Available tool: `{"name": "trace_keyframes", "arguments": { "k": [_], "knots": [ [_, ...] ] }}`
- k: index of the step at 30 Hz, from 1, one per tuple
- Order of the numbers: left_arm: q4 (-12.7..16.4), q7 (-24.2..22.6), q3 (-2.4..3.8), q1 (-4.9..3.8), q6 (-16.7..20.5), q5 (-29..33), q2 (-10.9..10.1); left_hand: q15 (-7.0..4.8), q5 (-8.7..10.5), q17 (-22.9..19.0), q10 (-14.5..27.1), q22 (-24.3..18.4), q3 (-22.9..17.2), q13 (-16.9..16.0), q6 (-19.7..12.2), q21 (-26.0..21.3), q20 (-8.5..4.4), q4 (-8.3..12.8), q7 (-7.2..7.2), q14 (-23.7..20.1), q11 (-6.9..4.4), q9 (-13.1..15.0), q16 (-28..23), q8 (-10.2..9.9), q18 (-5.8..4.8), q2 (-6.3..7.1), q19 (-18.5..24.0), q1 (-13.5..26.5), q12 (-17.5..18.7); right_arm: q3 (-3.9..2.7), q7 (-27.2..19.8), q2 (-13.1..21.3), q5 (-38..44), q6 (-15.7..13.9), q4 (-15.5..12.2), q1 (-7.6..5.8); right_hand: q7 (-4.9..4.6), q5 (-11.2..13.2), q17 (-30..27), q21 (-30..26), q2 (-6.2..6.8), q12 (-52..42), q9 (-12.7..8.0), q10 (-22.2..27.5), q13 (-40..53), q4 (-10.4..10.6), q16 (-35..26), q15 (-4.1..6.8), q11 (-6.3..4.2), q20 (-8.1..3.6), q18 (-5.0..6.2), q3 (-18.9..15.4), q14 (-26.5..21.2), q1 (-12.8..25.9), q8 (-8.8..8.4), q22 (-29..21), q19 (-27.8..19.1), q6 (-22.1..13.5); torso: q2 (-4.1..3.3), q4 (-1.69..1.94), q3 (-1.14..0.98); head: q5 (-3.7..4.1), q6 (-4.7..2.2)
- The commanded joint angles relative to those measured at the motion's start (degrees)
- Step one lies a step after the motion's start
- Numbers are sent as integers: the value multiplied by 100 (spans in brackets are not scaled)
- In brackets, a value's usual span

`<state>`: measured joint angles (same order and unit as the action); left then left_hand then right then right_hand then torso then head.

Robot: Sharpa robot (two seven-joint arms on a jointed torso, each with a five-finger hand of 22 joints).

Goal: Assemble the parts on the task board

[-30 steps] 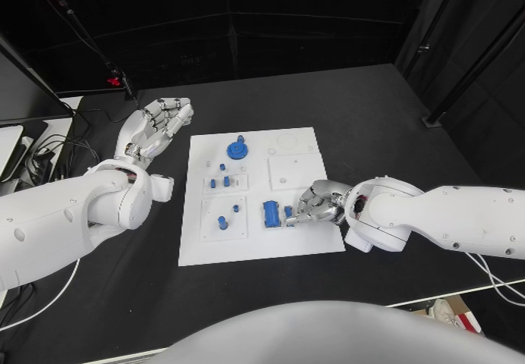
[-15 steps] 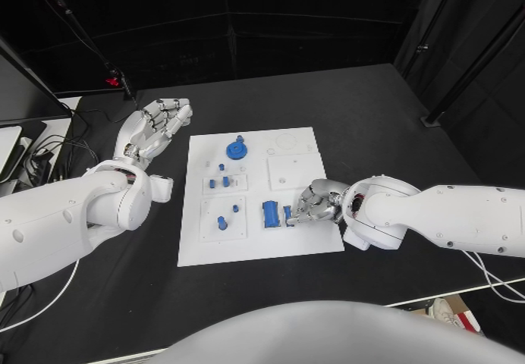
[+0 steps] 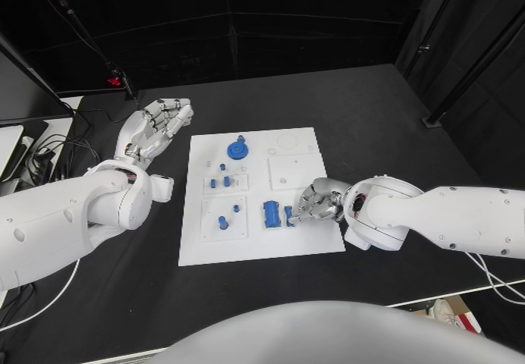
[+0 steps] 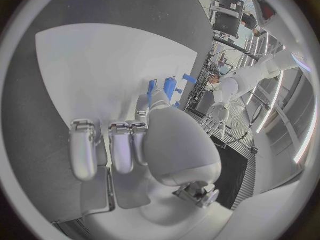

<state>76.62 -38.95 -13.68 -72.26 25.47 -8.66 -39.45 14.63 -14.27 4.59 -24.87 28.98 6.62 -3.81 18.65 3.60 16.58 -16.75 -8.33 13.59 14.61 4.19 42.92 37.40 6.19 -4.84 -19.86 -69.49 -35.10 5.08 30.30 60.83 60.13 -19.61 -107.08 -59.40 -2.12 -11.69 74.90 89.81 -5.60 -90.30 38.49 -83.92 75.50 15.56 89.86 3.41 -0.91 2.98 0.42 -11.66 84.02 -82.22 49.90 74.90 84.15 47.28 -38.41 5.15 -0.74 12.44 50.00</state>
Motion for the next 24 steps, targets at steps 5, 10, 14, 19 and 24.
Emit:
{"name": "trace_keyframes", "arguments": {
  "k": [5, 10, 14, 19, 24],
  "knots": [
    [10, -415, 6, 10, 12, 4, 4, -4, -36, -10, 39, 7, 38, 5, -52, 26, 15, 10, -852, 54, 2, -7, 38, 28, -99, -35, 17, -9, -40, -9, -1958, 215, -708, -1750, -60, -47, -205, -234, 1510, 19, 50, 30, -434, -608, 1450, 91, 14, -31, 120, 7, -42, -164, 598, 155, -736, 1509, 585, -317, 13, 16, 0, -2, 0],
    [37, -629, 6, 44, 114, 4, 11, 26, -33, -80, 46, 4, 190, 9, 62, 56, 14, 2, -430, 18, -91, -19, 67, 127, -102, -53, -12, 8, -107, -13, -4092, 119, -2318, -2176, 315, -256, -434, -285, 1510, -796, -32, 30, -1212, -608, 1450, 104, 14, -281, 331, 234, 209, -276, 598, 153, -1463, 1146, -146, -279, 26, -8, -2, -78, 0],
    [69, -793, 6, 76, 188, 5, 8, 135, 22, -90, 88, -22, 325, 11, 244, 78, 18, 0, -63, -45, -283, -38, 96, 128, -173, -69, -16, 51, -145, -13, -5362, -49, -3275, -1794, 690, -370, -527, -382, 603, -2863, -125, 1008, -1548, 352, 786, 72, -959, -384, 436, 361, 687, -339, -334, 105, -1742, 269, -2006, -585, 36, -11, 0, -124, 0],
    [146, -1091, 6, 145, 314, 5, -21, 112, 197, -90, 97, -63, 509, 13, 628, 111, 13, 5, 199, -169, -478, -54, 154, -28, -218, -42, -19, 184, -191, -12, -6510, -337, -3965, -1429, 1018, -428, -674, -447, -2199, -5475, -318, 5343, -1855, 4222, -2166, 52, -4602, -822, 856, 649, 793, -814, -3906, 1062, -2069, -995, -4160, -1477, 35, -30, -1, -313, 0],
    [207, -1332, 6, 211, 309, 5, -53, -343, 353, -88, 254, -316, 358, 15, 620, 43, -97, -8, 272, -395, -579, -56, 191, -325, -113, 413, 246, 440, -174, -10, -6974, -603, -4159, -1282, 1176, -441, -444, 2, -3397, -6985, 374, 6819, -1981, 5612, -3508, 13, -6044, -1495, 1524, 1039, 482, -180, -5475, 2230, -2254, -2054, -5390, -3030, 38, -19, -6, -503, -98]
  ]
}}
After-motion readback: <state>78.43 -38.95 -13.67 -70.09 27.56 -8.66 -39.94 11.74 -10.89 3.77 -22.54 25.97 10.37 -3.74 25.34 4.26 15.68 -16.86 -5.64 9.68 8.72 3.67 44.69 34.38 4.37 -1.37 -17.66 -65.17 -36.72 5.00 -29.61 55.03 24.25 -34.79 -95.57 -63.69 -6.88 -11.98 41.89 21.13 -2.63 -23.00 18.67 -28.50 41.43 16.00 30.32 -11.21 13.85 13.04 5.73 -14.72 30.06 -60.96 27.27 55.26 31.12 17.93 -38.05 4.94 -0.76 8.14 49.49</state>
